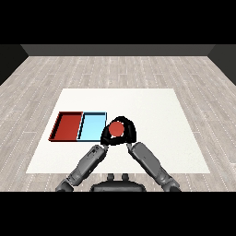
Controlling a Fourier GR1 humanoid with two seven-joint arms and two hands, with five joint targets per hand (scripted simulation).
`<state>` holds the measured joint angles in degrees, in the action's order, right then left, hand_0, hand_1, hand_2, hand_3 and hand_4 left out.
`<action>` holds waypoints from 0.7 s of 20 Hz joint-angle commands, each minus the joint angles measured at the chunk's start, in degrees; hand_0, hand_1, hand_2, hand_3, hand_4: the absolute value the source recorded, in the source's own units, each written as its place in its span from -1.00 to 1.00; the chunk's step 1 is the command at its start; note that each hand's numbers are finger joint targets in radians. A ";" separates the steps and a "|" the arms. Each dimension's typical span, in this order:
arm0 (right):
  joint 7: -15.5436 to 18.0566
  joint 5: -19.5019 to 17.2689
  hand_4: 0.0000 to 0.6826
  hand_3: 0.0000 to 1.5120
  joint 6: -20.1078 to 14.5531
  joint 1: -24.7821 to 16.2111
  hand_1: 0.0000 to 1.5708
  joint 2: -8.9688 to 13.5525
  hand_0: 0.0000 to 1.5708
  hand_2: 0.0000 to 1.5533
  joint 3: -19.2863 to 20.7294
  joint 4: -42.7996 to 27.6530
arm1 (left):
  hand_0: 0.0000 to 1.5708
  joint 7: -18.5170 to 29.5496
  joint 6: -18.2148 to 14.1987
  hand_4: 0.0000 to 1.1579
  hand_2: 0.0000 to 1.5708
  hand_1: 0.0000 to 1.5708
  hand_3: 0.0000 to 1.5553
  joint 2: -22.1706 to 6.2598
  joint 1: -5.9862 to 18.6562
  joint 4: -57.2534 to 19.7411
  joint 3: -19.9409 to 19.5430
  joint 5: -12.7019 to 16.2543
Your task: Pick the red can and put it in the red box
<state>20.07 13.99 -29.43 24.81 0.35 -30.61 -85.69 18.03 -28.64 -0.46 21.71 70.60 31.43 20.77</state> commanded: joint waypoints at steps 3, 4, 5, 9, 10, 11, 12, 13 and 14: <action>2.82 2.49 0.89 0.84 1.23 1.36 0.89 -0.33 0.89 0.86 0.74 2.60 | 1.00 1.22 -0.92 0.94 0.98 1.00 0.90 0.43 2.06 -3.87 -1.59 1.58; 1.72 2.48 0.89 0.84 -0.07 3.55 0.89 -0.33 0.89 0.86 0.64 3.71 | 1.00 2.56 -5.06 0.95 0.98 1.00 0.89 0.43 2.09 -1.24 1.86 1.87; -0.37 -0.86 0.88 0.84 2.48 -3.00 0.89 0.26 0.89 0.86 0.72 -2.54 | 1.00 1.38 -5.25 0.96 0.98 1.00 0.90 0.43 0.64 0.92 0.45 0.76; 0.09 2.35 0.74 0.83 2.81 0.24 0.90 -0.32 0.90 0.85 0.77 1.46 | 1.00 8.93 -3.77 0.97 1.00 1.00 0.92 0.42 -0.06 -0.78 0.47 1.74; -0.62 1.65 0.19 0.78 -1.27 -0.77 0.84 -0.33 0.84 0.79 -2.68 -1.62 | 1.00 10.37 -5.95 0.97 1.00 1.00 0.92 0.42 0.53 -0.42 1.66 2.78; -6.11 1.61 -1.00 0.53 1.21 2.08 0.59 0.13 0.59 0.61 3.06 -3.39 | 1.00 7.58 -5.62 0.98 1.00 1.00 0.93 0.42 -2.02 3.74 -0.74 0.29; -3.14 0.27 -1.00 -0.30 -2.93 1.10 0.18 -0.33 0.18 0.20 -3.94 2.54 | 1.00 9.80 -4.07 0.98 1.00 1.00 0.95 0.43 0.10 0.18 -0.79 1.97; -5.54 -1.77 -1.00 -1.00 -0.94 0.20 -1.00 -0.34 -1.00 -1.00 -0.84 0.43 | 1.00 10.00 -4.01 0.98 1.00 1.00 0.95 0.43 0.12 0.03 -0.79 2.09; -6.09 -2.38 -1.00 -1.00 -0.91 0.17 -1.00 -0.34 -1.00 -1.00 -0.84 0.39 | 1.00 10.11 -3.98 0.98 1.00 1.00 0.95 0.43 0.13 -0.05 -0.77 2.17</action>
<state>16.84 13.84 -30.01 25.11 0.13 -31.41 -85.99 26.15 -33.17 -0.46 21.55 69.67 31.29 22.48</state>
